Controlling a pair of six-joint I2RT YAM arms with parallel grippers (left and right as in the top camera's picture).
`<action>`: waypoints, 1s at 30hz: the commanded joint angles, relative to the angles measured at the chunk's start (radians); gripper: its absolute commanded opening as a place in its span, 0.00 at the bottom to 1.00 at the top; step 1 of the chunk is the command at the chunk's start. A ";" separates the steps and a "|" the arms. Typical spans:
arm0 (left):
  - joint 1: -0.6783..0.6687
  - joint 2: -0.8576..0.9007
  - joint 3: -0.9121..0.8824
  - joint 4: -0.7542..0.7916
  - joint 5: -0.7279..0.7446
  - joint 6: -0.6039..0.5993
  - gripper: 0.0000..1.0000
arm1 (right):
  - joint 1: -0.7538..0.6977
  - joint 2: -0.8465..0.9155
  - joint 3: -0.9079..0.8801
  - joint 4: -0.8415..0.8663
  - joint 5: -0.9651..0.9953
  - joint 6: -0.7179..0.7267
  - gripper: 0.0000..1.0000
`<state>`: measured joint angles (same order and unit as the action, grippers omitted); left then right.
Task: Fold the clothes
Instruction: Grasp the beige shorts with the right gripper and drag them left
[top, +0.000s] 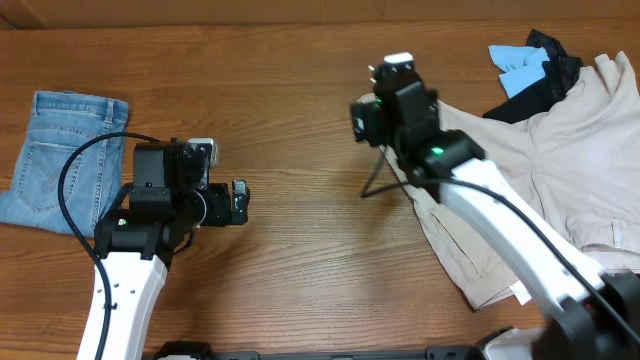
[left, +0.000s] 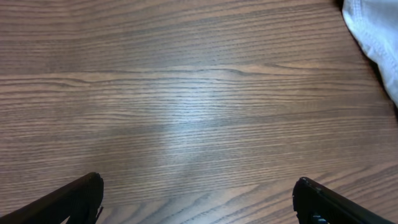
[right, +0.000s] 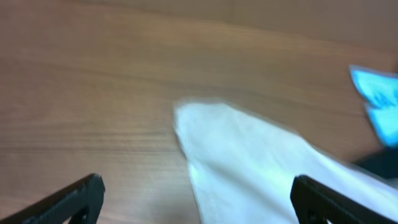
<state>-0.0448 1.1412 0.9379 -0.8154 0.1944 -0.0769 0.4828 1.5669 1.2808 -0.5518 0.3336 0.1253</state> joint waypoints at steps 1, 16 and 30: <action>0.005 0.003 0.026 0.003 0.024 -0.017 1.00 | -0.030 -0.118 0.024 -0.242 0.035 0.110 1.00; 0.005 0.003 0.026 -0.003 0.024 -0.017 1.00 | -0.047 -0.112 -0.317 -0.402 -0.111 0.325 1.00; 0.005 0.003 0.026 -0.019 0.024 -0.017 1.00 | -0.047 -0.052 -0.562 -0.125 -0.034 0.324 1.00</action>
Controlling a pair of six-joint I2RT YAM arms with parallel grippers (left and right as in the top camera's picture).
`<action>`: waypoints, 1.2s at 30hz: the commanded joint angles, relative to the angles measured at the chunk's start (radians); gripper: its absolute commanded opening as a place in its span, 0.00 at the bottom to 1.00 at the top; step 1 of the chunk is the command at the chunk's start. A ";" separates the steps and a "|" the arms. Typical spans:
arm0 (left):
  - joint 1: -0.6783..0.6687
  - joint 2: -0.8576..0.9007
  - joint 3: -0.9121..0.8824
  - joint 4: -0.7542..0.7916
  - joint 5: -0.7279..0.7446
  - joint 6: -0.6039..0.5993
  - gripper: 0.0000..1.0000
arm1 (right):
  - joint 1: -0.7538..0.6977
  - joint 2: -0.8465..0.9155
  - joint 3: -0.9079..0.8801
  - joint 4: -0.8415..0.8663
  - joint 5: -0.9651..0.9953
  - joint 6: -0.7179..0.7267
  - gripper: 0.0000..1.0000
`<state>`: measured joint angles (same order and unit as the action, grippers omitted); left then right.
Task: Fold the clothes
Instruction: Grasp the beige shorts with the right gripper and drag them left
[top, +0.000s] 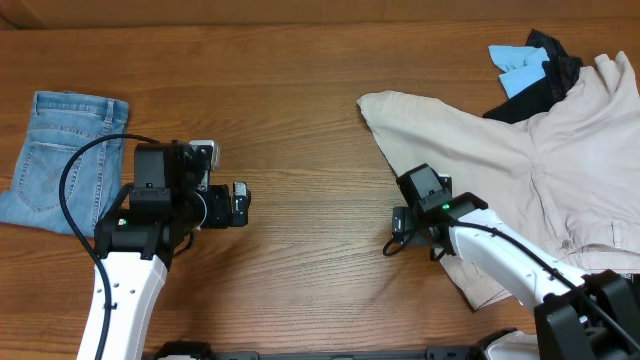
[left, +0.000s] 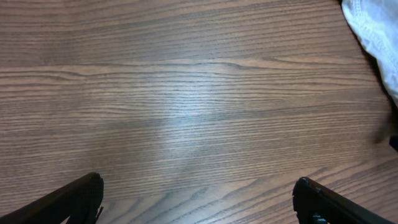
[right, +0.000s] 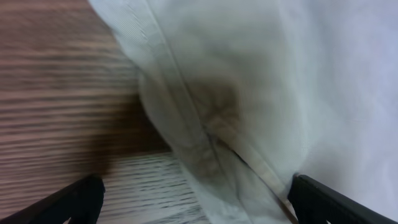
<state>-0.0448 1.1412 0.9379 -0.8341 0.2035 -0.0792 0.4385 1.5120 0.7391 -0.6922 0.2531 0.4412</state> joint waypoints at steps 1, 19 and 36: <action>0.005 0.003 0.026 -0.001 0.015 -0.015 1.00 | -0.002 0.003 -0.021 0.018 0.060 0.009 0.97; 0.005 0.003 0.026 -0.004 0.014 -0.014 1.00 | 0.007 0.003 0.024 0.052 -0.069 -0.102 0.04; 0.005 0.003 0.026 -0.003 0.013 -0.014 1.00 | 0.256 0.005 0.338 0.318 -0.222 -0.134 0.04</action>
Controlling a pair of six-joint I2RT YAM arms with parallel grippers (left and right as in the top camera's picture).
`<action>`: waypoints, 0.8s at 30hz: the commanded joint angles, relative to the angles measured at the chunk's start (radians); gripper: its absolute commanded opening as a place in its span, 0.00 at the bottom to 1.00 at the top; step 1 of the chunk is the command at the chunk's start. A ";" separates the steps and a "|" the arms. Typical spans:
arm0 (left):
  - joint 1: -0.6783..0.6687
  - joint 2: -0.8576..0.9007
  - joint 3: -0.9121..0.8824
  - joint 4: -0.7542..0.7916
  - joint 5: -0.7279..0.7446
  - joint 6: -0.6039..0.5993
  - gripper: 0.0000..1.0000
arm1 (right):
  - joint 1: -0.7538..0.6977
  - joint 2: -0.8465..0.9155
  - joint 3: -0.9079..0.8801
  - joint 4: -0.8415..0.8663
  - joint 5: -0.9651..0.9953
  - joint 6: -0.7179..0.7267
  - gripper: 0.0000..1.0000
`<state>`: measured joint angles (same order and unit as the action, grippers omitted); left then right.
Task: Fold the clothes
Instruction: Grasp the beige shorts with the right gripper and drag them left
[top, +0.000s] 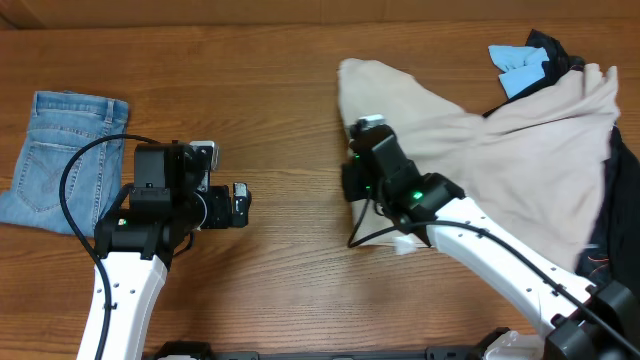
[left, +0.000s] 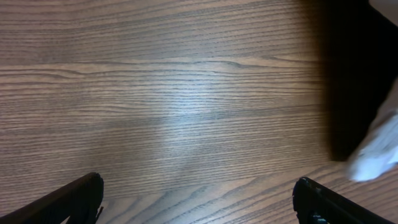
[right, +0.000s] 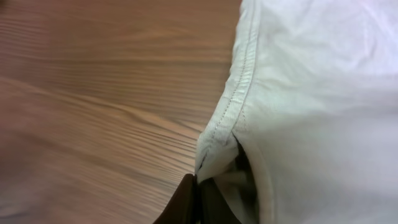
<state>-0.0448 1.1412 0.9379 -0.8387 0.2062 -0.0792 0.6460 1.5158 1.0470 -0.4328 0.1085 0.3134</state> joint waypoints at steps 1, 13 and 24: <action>0.005 0.003 0.026 0.001 0.007 -0.014 1.00 | 0.058 0.002 0.030 0.074 -0.078 -0.003 0.04; 0.005 0.003 0.026 -0.011 0.010 -0.015 1.00 | 0.091 0.055 0.031 0.132 -0.049 -0.007 1.00; -0.010 0.021 0.024 -0.047 0.088 -0.102 1.00 | 0.079 -0.121 0.035 -0.073 0.199 -0.006 1.00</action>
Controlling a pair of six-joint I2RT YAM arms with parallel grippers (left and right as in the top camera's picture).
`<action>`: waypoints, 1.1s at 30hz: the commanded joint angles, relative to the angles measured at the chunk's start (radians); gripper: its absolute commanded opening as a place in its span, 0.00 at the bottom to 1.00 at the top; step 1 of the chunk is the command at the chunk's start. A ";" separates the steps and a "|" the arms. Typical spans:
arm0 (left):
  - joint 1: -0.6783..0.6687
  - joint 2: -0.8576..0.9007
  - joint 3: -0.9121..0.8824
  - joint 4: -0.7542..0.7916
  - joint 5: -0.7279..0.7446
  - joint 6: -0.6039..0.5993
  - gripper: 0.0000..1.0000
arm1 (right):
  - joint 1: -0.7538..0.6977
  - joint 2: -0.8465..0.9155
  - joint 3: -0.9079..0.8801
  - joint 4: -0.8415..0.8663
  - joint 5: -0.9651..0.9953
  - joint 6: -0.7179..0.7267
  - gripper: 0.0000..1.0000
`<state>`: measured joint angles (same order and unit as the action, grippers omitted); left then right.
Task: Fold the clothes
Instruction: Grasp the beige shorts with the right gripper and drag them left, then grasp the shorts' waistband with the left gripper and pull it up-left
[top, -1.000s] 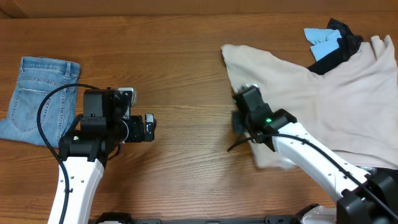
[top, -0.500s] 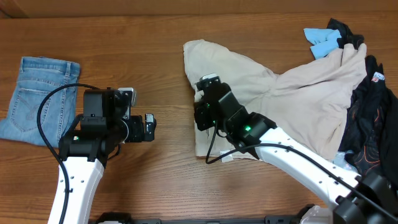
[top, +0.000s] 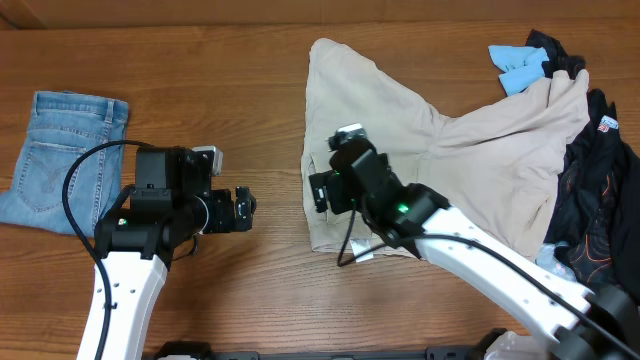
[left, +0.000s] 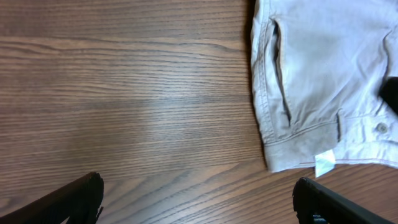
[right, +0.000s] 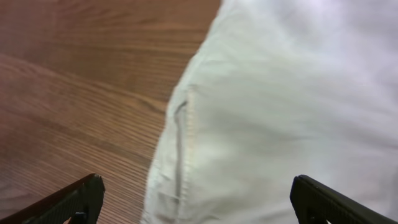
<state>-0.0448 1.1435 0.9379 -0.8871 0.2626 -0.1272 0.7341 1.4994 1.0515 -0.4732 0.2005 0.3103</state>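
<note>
Beige trousers (top: 430, 150) lie spread from the table's middle to the right, their waist end (top: 345, 235) toward the front. In the right wrist view the trousers (right: 280, 112) fill most of the frame, a seamed edge running along the wood. My right gripper (top: 318, 192) hovers over their left edge, open, nothing between its fingers (right: 74, 198). My left gripper (top: 242, 208) stands open over bare wood to the left of the trousers. Its own view shows the trousers' waist corner with a pocket and a white tag (left: 324, 163).
Folded blue jeans (top: 60, 150) lie at the far left. A light blue cloth (top: 520, 65) and a black garment (top: 595, 170) sit at the right edge, partly under the trousers. Bare wooden table (top: 250, 80) lies between the jeans and the trousers.
My right gripper was shut on the trousers' edge and is now open. The trousers lie further left and flatter, now reaching into the left wrist view. More of the black garment shows.
My right gripper was open near the trousers' far leg tip. Then it stood open low at their near edge, then shut on that edge with the cloth shifted left. Now the trousers are released, spread toward the middle. The left arm barely moved.
</note>
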 joint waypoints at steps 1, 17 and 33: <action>-0.023 0.029 0.024 0.002 0.035 -0.053 1.00 | -0.022 -0.128 0.031 -0.059 0.107 0.003 1.00; -0.335 0.396 0.024 0.106 0.116 -0.121 1.00 | -0.370 -0.287 0.031 -0.392 0.060 0.135 1.00; -0.389 0.684 0.024 0.246 0.158 -0.151 0.59 | -0.388 -0.286 0.031 -0.401 0.056 0.135 1.00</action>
<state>-0.4259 1.7714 0.9714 -0.6449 0.4084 -0.2737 0.3511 1.2278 1.0592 -0.8768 0.2588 0.4404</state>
